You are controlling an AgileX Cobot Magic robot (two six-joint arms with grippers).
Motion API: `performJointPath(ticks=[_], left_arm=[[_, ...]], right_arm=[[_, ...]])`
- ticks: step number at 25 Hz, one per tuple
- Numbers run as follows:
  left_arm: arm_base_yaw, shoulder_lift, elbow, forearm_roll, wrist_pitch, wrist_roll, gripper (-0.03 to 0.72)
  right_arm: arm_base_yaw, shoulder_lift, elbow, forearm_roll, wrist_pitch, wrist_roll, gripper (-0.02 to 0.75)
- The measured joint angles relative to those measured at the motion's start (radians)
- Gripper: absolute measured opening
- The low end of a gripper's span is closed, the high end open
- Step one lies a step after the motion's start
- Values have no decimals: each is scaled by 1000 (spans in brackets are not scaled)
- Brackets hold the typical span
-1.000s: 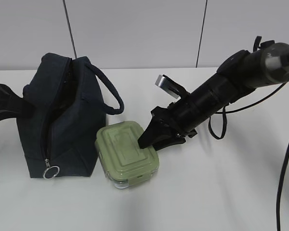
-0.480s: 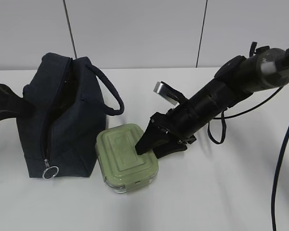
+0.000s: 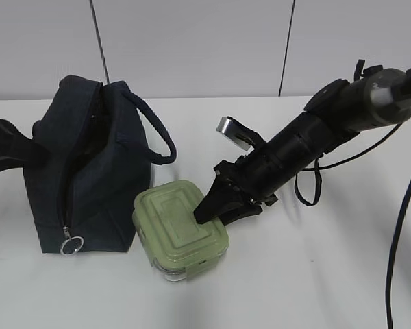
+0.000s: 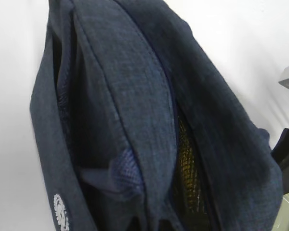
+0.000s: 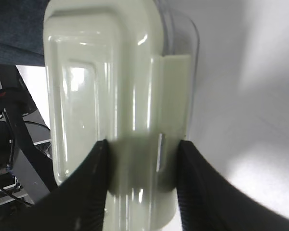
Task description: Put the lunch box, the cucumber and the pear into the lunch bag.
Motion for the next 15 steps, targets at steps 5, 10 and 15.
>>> performJointPath(ticks=[5, 10, 15], left_arm=[[0, 0, 0, 0, -1, 0, 1], [0, 0, 0, 0, -1, 0, 1], [0, 0, 0, 0, -1, 0, 1]], right_arm=[[0, 0, 0, 0, 4, -4, 276], [-2, -18, 0, -20, -1, -1, 275], [-29, -61, 2, -70, -18, 24, 275]])
